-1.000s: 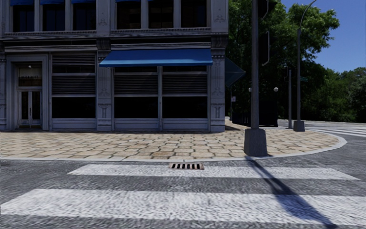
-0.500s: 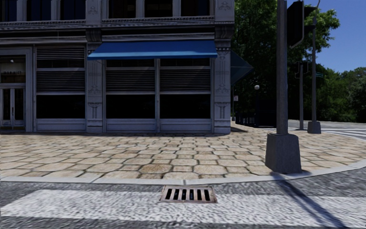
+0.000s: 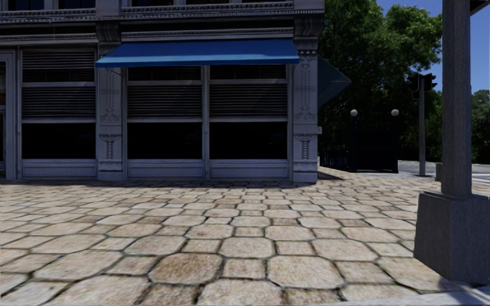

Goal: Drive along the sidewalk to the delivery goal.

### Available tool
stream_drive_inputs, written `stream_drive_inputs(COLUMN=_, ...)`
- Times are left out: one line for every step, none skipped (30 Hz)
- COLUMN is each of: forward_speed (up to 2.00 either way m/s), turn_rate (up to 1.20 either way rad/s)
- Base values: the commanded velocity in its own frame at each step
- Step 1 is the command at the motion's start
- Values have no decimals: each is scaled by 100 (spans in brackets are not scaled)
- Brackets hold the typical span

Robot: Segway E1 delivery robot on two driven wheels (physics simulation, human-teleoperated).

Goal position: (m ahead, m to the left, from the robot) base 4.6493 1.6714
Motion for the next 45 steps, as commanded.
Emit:
stream_drive_inputs(forward_speed=173, turn_rate=15)
stream_drive_inputs(forward_speed=173, turn_rate=15)
stream_drive_inputs(forward_speed=163, turn_rate=22)
stream_drive_inputs(forward_speed=155, turn_rate=30)
stream_drive_inputs(forward_speed=151, turn_rate=33)
stream_drive_inputs(forward_speed=151, turn_rate=33)
stream_drive_inputs(forward_speed=147, turn_rate=35)
stream_drive_inputs(forward_speed=143, turn_rate=36)
stream_drive_inputs(forward_speed=139, turn_rate=37)
stream_drive_inputs(forward_speed=135, turn_rate=37)
stream_drive_inputs(forward_speed=135, turn_rate=37)
stream_drive_inputs(forward_speed=132, turn_rate=38)
stream_drive_inputs(forward_speed=129, turn_rate=38)
stream_drive_inputs(forward_speed=127, turn_rate=39)
stream_drive_inputs(forward_speed=127, turn_rate=39)
stream_drive_inputs(forward_speed=127, turn_rate=40)
stream_drive_inputs(forward_speed=127, turn_rate=41)
stream_drive_inputs(forward_speed=126, turn_rate=45)
stream_drive_inputs(forward_speed=126, turn_rate=45)
stream_drive_inputs(forward_speed=126, turn_rate=49)
stream_drive_inputs(forward_speed=126, turn_rate=50)
stream_drive_inputs(forward_speed=126, turn_rate=50)
stream_drive_inputs(forward_speed=126, turn_rate=50)
stream_drive_inputs(forward_speed=126, turn_rate=50)
stream_drive_inputs(forward_speed=126, turn_rate=50)
stream_drive_inputs(forward_speed=126, turn_rate=50)
stream_drive_inputs(forward_speed=126, turn_rate=50)
stream_drive_inputs(forward_speed=126, turn_rate=51)
stream_drive_inputs(forward_speed=126, turn_rate=51)
stream_drive_inputs(forward_speed=126, turn_rate=53)
stream_drive_inputs(forward_speed=126, turn_rate=54)
stream_drive_inputs(forward_speed=126, turn_rate=54)
stream_drive_inputs(forward_speed=126, turn_rate=55)
stream_drive_inputs(forward_speed=126, turn_rate=57)
stream_drive_inputs(forward_speed=126, turn_rate=57)
stream_drive_inputs(forward_speed=126, turn_rate=57)
stream_drive_inputs(forward_speed=126, turn_rate=57)
stream_drive_inputs(forward_speed=126, turn_rate=58)
stream_drive_inputs(forward_speed=126, turn_rate=58)
stream_drive_inputs(forward_speed=126, turn_rate=58)
stream_drive_inputs(forward_speed=126, turn_rate=59)
stream_drive_inputs(forward_speed=126, turn_rate=60)
stream_drive_inputs(forward_speed=126, turn_rate=60)
stream_drive_inputs(forward_speed=126, turn_rate=60)
stream_drive_inputs(forward_speed=126, turn_rate=60)
